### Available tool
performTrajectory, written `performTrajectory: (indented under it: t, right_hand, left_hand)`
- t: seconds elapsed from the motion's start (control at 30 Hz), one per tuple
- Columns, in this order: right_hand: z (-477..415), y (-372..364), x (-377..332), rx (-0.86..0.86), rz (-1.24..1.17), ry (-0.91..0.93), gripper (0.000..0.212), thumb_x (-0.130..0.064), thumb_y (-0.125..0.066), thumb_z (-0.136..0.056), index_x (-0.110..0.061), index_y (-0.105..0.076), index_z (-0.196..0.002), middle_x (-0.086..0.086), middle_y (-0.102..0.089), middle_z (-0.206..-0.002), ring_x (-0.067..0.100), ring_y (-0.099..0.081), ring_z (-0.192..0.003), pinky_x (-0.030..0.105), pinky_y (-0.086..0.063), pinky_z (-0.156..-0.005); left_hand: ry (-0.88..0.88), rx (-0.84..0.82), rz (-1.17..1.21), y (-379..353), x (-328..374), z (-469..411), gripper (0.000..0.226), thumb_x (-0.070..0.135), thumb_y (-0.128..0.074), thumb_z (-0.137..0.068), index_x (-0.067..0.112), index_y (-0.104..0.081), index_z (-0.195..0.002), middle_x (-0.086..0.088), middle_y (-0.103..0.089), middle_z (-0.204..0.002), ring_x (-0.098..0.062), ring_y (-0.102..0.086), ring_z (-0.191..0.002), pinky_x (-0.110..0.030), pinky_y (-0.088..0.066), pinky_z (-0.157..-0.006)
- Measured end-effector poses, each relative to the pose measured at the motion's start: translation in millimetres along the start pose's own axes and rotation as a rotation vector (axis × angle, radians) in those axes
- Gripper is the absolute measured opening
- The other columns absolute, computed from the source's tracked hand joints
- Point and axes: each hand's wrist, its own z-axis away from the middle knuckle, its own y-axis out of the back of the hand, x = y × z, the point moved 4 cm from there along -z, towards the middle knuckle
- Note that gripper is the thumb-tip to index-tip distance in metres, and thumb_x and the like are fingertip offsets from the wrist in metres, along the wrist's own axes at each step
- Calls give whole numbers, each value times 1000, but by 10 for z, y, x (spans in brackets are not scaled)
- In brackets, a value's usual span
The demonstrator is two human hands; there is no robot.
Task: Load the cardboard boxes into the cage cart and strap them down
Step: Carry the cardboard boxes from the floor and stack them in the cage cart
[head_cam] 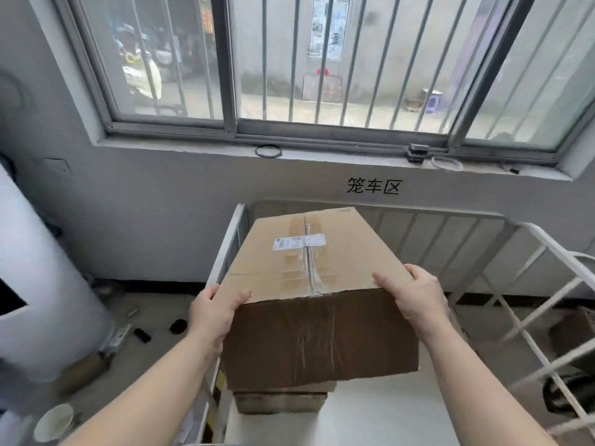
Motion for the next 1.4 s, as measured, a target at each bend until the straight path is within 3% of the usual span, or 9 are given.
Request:
performTrajectory:
  t: [0.07,0.23,0.3,0.4,0.5,0.73,0.93,1.13,1.4]
  right_hand:
    - [-82,-221,157,-36,-19,-33,47,-59,-74,-69,-25,-61,-98,-6,-67,-96,22,-61,-91,43,-50,-84]
    - [-370,-786,660,-150,-93,-121,65,-61,-75,-58,-27,-60,-110,-6,-67,-104,19,-62,-95,43,-52,-85]
    - [-435,-985,838,-194,-127,-154,51,-46,-81,-65,-25,-59,-106,-4,-67,-102,17,-63,-92,43,-53,-84]
    - [-503,-1254,1048,-256,-158,-194,42,-30,-81,-71,-24,-56,-104,-7,-66,-99,14,-63,-87,41,-54,-80]
    - [-608,-1466,1169,-302,-132,-188,44,-24,-81,-71,-27,-50,-103,-10,-63,-98,14,-62,-90,39,-52,-82]
    - [-876,-1886,1438,-380,-21,-170,57,-43,-77,-56,-31,-52,-106,-4,-61,-111,17,-60,-98,43,-52,-86]
    - [-885,-2129,1542,-412,88,-169,59,-43,-79,-59,-35,-46,-107,-10,-58,-111,15,-59,-93,40,-52,-83]
    - [-1009,-2198,1552,-413,234,-180,87,-53,-78,-64,-36,-33,-138,-10,-52,-132,22,-58,-114,38,-49,-88]
    - [-1048,-2253,1560,-467,274,-170,88,-55,-78,-65,-38,-31,-138,-7,-51,-131,23,-57,-114,37,-47,-87]
  left_hand:
    - [28,12,-33,7,-148,-126,28,22,-79,-78,18,-63,-101,-2,-65,-104,-18,-60,-93,-32,-46,-74]
    - [68,59,-158,-70,-502,-408,26,25,-77,-81,34,-52,-82,6,-62,-95,-20,-58,-93,-37,-48,-80]
    - [80,69,-224,-93,-608,-541,27,25,-78,-79,31,-58,-96,2,-65,-102,-21,-59,-96,-37,-48,-79]
    - [135,93,-328,-121,-793,-744,62,27,-79,-79,18,-50,-133,-2,-61,-120,-23,-57,-104,-39,-49,-87]
    - [180,113,-382,-180,-995,-853,72,23,-78,-80,16,-41,-142,-4,-58,-122,-25,-56,-106,-41,-50,-92]
    - [246,125,-454,-248,-1400,-1136,79,20,-77,-81,16,-35,-147,-5,-54,-136,-26,-53,-120,-39,-47,-97]
    - [312,125,-527,-208,-1665,-1313,92,22,-79,-79,19,-24,-153,-7,-43,-147,-29,-45,-130,-44,-42,-105]
    - [344,110,-605,-186,-1763,-1450,102,35,-77,-79,26,-10,-155,-8,-31,-154,-34,-34,-138,-51,-34,-111]
    - [347,100,-689,-119,-1790,-1563,103,39,-76,-79,26,-8,-155,-11,-29,-154,-36,-32,-138,-54,-32,-112]
